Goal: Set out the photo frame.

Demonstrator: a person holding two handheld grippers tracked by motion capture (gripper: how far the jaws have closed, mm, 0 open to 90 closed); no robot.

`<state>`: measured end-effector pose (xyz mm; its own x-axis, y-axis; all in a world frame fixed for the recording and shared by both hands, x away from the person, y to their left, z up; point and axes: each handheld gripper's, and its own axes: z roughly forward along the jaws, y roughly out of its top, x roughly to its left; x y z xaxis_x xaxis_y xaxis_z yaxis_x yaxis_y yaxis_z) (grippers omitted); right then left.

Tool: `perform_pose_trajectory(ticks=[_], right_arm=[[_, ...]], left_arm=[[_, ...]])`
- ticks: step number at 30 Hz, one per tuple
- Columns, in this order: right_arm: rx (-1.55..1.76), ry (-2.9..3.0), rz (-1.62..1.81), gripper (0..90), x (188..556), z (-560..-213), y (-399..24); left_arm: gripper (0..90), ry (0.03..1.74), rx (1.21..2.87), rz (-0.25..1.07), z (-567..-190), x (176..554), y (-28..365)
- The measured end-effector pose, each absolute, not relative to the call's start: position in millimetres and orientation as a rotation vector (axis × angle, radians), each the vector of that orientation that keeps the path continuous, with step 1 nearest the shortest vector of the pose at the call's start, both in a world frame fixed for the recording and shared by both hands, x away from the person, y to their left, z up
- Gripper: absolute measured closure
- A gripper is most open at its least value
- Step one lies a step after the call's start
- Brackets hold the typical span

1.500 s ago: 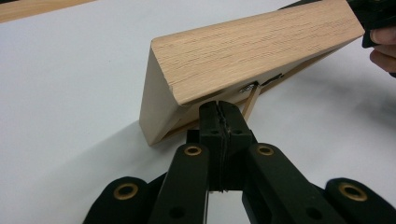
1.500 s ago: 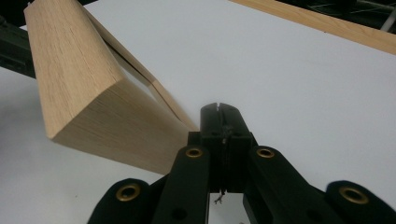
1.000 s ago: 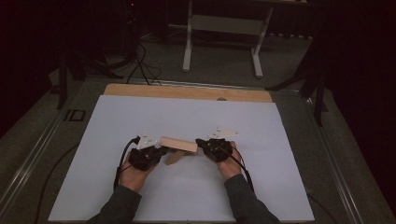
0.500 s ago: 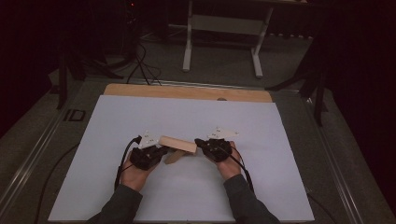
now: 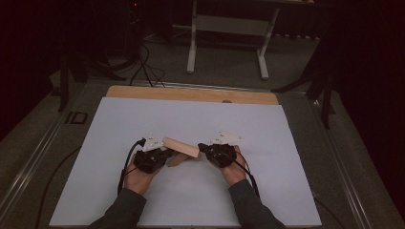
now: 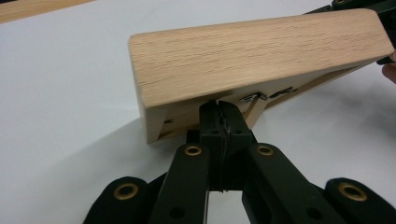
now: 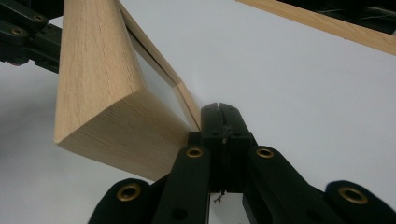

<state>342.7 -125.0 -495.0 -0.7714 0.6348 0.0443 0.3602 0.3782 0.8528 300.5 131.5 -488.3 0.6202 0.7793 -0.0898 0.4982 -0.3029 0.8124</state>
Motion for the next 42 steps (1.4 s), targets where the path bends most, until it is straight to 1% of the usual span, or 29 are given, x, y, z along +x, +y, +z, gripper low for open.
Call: perform_pose_trajectory(ticks=[42], right_arm=[[0.788, 2.397, 1.331, 89.5, 326, -494, -115]], left_arm=[[89.3, 0.976, 1.994, 0.398, -489, 297, 122]])
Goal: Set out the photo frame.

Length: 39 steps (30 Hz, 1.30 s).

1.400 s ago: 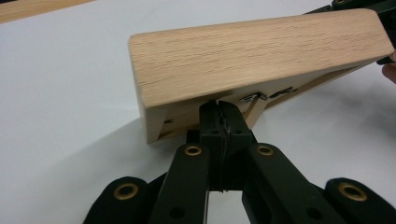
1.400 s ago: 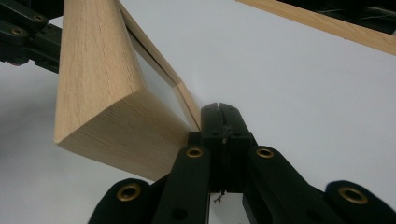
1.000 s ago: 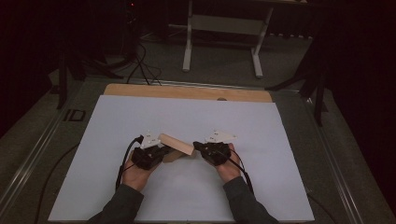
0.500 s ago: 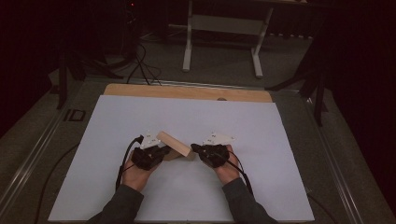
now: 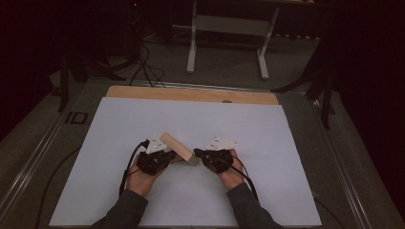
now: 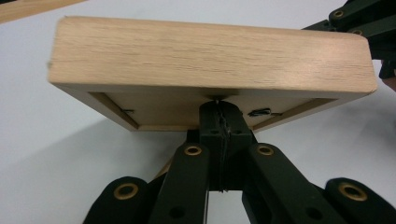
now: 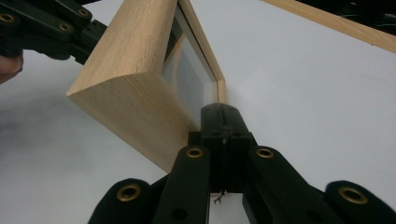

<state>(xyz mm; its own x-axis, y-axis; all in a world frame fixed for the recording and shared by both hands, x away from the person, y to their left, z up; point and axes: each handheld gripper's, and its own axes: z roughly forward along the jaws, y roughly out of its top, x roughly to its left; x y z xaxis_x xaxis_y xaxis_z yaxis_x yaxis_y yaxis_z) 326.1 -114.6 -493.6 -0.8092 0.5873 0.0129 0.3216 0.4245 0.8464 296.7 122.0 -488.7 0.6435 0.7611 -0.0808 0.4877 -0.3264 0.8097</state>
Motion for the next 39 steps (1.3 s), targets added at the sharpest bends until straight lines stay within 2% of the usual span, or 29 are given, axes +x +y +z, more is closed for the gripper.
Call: perform_pose_trajectory(ticks=[39], right_arm=[[0.682, 2.450, 1.343, 89.6, 309, -495, -97]], left_arm=[[89.2, 1.017, 1.970, 0.390, -493, 302, 132]])
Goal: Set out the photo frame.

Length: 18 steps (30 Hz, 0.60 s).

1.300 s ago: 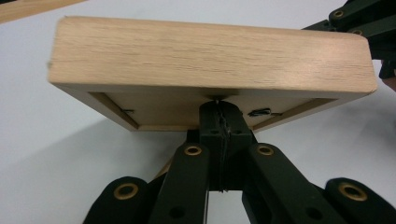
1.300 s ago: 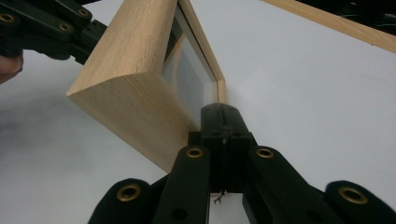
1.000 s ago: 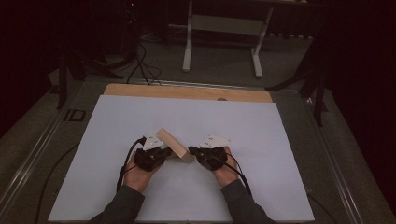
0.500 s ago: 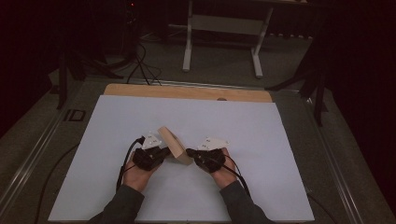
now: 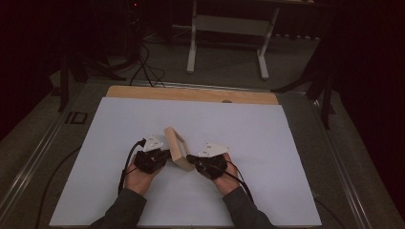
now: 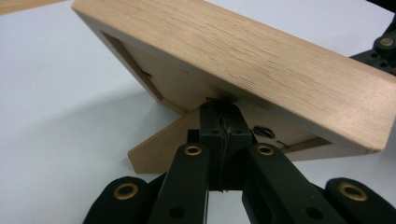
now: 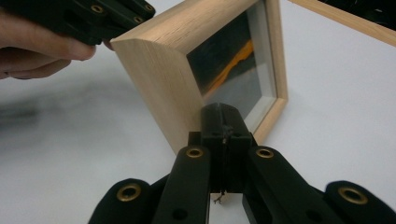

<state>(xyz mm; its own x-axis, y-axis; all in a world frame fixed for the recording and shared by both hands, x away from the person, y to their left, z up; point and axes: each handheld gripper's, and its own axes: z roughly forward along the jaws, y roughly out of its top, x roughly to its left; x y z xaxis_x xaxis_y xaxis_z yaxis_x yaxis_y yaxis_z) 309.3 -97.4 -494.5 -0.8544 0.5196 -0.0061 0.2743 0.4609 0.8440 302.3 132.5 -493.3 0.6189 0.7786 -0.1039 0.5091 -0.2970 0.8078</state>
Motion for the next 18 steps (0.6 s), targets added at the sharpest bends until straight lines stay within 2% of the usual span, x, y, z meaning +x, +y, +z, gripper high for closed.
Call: perform_pose_trajectory(ticks=[18], right_arm=[[0.631, 2.461, 1.352, 89.6, 298, -496, -83]], left_arm=[[88.7, 1.046, 1.951, 0.379, -495, 305, 138]])
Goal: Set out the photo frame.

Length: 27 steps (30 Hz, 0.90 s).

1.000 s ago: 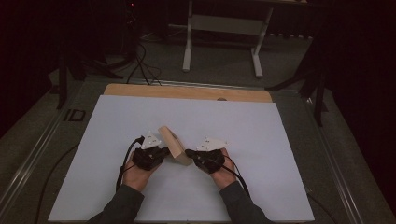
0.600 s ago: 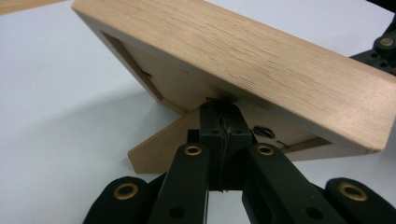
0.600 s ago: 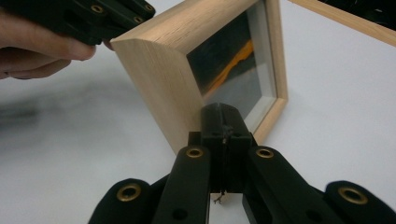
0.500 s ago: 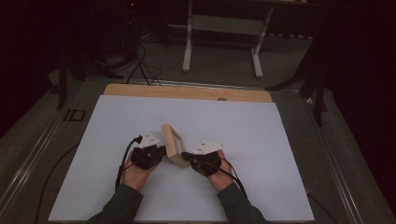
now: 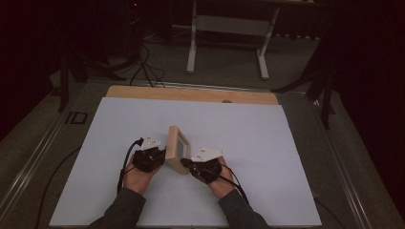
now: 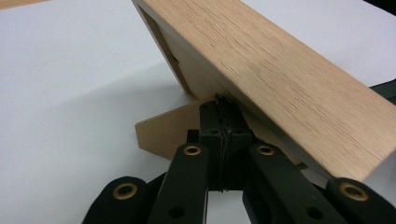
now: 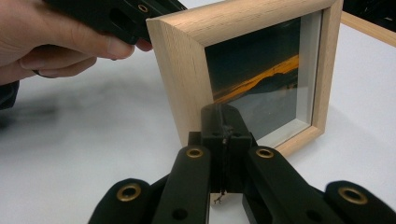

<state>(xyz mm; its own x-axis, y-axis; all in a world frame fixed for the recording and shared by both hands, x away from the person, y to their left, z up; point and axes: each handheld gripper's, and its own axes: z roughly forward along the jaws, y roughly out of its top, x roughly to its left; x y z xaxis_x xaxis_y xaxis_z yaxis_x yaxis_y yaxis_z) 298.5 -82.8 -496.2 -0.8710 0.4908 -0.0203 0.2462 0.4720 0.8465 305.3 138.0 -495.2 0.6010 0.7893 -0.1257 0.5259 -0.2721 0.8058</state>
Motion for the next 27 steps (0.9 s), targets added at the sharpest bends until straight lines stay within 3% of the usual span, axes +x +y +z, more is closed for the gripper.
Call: perform_pose_trajectory(ticks=[8, 20, 27], right_arm=[[0.615, 2.464, 1.359, 88.1, 299, -494, -84], [0.610, 2.441, 1.349, 88.4, 300, -490, -89], [0.601, 2.434, 1.337, 89.3, 301, -488, -92]], left_arm=[[82.0, 1.064, 1.951, 0.412, -495, 306, 141], [62.0, 1.137, 1.859, 0.430, -489, 306, 157], [56.3, 1.172, 1.808, 0.437, -482, 303, 164]])
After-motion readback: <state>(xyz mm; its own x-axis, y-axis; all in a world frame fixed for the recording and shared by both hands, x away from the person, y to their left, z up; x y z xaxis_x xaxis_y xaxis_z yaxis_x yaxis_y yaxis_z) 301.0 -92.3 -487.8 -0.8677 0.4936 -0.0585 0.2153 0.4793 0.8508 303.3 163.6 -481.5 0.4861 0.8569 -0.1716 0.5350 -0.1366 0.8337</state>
